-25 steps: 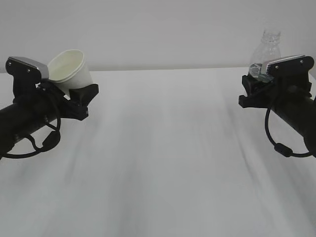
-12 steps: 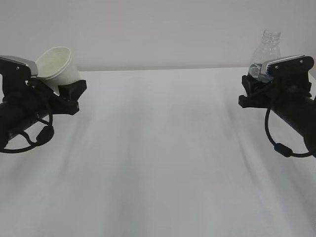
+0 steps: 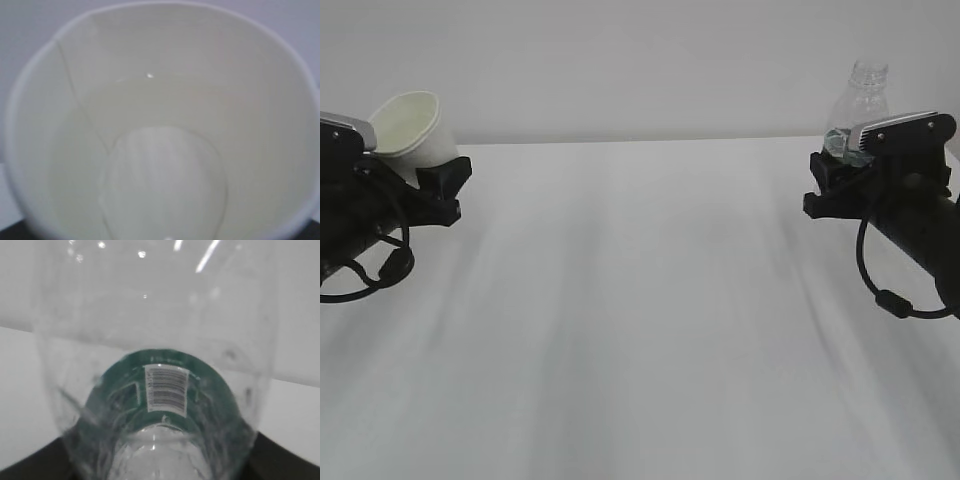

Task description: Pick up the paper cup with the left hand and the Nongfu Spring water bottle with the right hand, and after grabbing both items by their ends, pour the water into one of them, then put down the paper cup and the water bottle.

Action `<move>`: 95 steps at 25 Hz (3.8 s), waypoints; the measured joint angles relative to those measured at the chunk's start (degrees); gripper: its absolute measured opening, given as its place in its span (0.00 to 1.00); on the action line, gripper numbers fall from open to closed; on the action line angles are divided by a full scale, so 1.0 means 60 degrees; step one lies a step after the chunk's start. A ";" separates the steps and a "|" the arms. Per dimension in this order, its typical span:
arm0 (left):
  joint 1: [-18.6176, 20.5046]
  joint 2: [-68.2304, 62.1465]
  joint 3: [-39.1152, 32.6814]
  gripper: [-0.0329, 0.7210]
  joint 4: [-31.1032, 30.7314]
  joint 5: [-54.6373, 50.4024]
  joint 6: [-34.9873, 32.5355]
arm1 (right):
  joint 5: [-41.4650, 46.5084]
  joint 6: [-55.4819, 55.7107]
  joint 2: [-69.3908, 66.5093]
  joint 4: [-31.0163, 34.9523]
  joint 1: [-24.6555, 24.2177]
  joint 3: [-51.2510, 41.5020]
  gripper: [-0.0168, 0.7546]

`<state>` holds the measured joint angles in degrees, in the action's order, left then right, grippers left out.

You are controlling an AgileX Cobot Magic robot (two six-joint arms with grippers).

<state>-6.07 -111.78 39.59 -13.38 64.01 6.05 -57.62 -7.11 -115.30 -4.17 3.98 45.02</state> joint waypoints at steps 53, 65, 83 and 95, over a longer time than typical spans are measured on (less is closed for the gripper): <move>0.0841 -0.0281 0.0000 0.62 0.1808 0.0019 -0.0769 | 0.0000 0.0180 -0.0013 0.0000 0.0000 0.0000 0.55; 0.0841 -0.0382 0.0000 0.62 0.1929 0.0000 -0.0769 | 0.0000 0.0201 -0.0013 0.0000 0.0000 0.0000 0.55; 0.0841 -0.0567 0.0000 0.62 0.2126 0.0000 -0.0769 | 0.0000 0.0222 -0.0013 -0.0017 0.0000 0.0000 0.55; 0.0841 -0.0718 0.0000 0.62 0.2126 0.0000 -0.0769 | 0.0000 0.0273 -0.0013 -0.0032 0.0000 0.0000 0.55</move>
<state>-1.03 -116.09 39.59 -0.63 64.01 1.43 -57.62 -5.47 -115.39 -4.36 3.98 45.02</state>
